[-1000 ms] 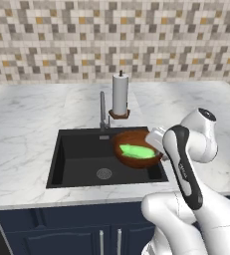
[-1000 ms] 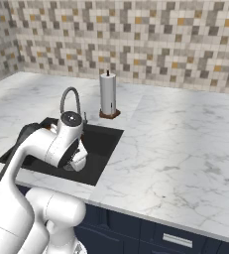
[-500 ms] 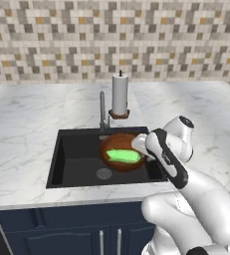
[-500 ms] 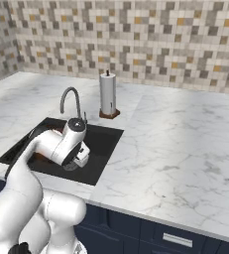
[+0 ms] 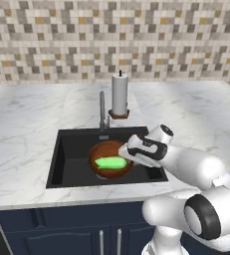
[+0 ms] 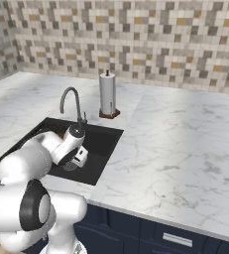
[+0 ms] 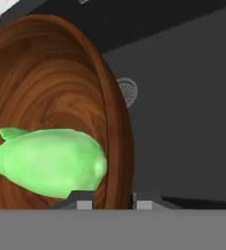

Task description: Pick the corn from the cabinet and place it in the bowl. Then pick the bowl and place it in the sink. Then turn on the sink facuet.

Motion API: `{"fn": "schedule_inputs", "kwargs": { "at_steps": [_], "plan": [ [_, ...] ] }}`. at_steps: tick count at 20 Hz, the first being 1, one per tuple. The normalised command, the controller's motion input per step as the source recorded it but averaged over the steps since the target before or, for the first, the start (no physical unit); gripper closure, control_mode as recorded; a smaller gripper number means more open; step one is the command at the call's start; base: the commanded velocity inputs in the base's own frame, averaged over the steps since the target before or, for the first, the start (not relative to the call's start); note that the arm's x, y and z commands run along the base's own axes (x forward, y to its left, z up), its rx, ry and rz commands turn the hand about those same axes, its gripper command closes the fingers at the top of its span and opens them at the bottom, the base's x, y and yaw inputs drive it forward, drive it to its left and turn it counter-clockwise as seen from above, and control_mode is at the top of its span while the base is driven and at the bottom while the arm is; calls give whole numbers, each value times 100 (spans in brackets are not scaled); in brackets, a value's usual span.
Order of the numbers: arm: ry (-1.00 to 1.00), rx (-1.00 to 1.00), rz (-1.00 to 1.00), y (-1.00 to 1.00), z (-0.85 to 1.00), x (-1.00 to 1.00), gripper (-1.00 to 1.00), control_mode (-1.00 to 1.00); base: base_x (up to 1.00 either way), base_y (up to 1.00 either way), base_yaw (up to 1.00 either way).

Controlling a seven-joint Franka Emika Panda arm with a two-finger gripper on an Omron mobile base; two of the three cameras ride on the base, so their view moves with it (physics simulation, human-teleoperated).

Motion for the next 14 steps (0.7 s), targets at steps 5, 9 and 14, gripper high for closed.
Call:
{"fn": "schedule_inputs", "kwargs": {
  "at_steps": [5,9,14],
  "plan": [
    [0,0,6,0,-36,48,100,-100,0,0,0],
    [0,0,4,0,-35,38,100,-100,0,0,0],
    [0,0,0,0,-26,27,100,-100,0,0,0]
  ]
}}
